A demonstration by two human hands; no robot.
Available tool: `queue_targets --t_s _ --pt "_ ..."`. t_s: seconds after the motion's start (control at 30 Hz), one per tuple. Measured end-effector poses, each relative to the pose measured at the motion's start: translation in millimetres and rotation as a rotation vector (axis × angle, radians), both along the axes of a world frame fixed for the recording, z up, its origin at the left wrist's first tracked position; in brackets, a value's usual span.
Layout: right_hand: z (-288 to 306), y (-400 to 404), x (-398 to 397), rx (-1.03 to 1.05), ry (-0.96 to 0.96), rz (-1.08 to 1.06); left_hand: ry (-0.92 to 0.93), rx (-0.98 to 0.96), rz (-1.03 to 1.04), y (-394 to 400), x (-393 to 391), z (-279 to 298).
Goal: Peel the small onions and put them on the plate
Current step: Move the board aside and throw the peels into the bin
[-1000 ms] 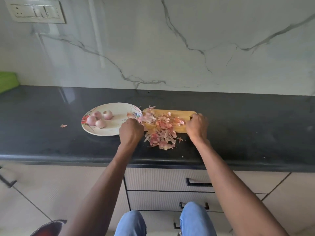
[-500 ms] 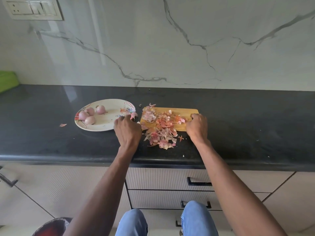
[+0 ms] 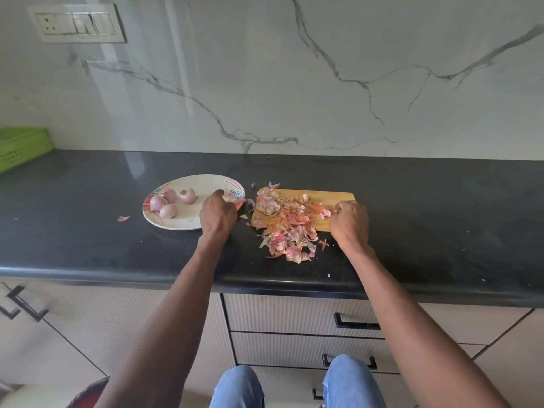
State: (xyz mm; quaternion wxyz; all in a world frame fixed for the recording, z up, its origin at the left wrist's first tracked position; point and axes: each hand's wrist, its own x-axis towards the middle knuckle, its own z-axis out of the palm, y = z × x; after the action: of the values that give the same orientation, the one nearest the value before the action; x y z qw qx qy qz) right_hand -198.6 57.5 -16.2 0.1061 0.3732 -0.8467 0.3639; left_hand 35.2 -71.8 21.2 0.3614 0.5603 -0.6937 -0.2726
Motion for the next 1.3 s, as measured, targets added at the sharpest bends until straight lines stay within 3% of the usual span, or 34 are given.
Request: queue_targets --t_s 0.23,0.3,0.43,0.63,0.7,0.83,0.9,1.0,1.17,1.3 --pt "13.4 -15.5 9.8 -0.061 -0.023 0.066 -0.166 0.179 -0.177 -47.6 -14.8 11.6" --pt "13.8 -16.1 10.2 -0.061 -0.037 0.059 -0.074 0.225 -0.261 -36.8 -23.5 12.7" --pt "11.4 -15.8 13.0 -0.064 -0.057 0.051 0.063 0.137 -0.338 -10.0 -37.9 6.3" --pt "18.3 -19.9 17.5 -0.062 -0.054 0.071 0.176 -0.001 -0.229 -9.9 -32.5 12.5" --pt "17.7 -21.6 19.8 -0.054 -0.058 0.074 0.050 0.020 -0.269 -26.5 -36.8 22.1" --pt "12.2 -22.3 21.1 -0.026 -0.049 0.086 -0.474 0.075 -0.397 -57.5 -58.2 29.6" --pt "11.1 -22.9 20.3 -0.030 -0.045 0.083 -0.602 0.072 -0.466 -59.0 -68.6 28.0" --pt "11.5 -23.2 19.2 -0.059 -0.045 0.080 -0.474 -0.024 -0.466 -46.3 -77.7 21.2" --pt "12.9 -21.8 22.3 -0.070 -0.027 0.084 -0.139 -0.160 -0.204 -34.4 -58.2 4.7" --pt "14.9 -20.0 26.5 -0.075 -0.025 0.087 -0.265 -0.011 -0.287 -33.8 -45.8 3.3"
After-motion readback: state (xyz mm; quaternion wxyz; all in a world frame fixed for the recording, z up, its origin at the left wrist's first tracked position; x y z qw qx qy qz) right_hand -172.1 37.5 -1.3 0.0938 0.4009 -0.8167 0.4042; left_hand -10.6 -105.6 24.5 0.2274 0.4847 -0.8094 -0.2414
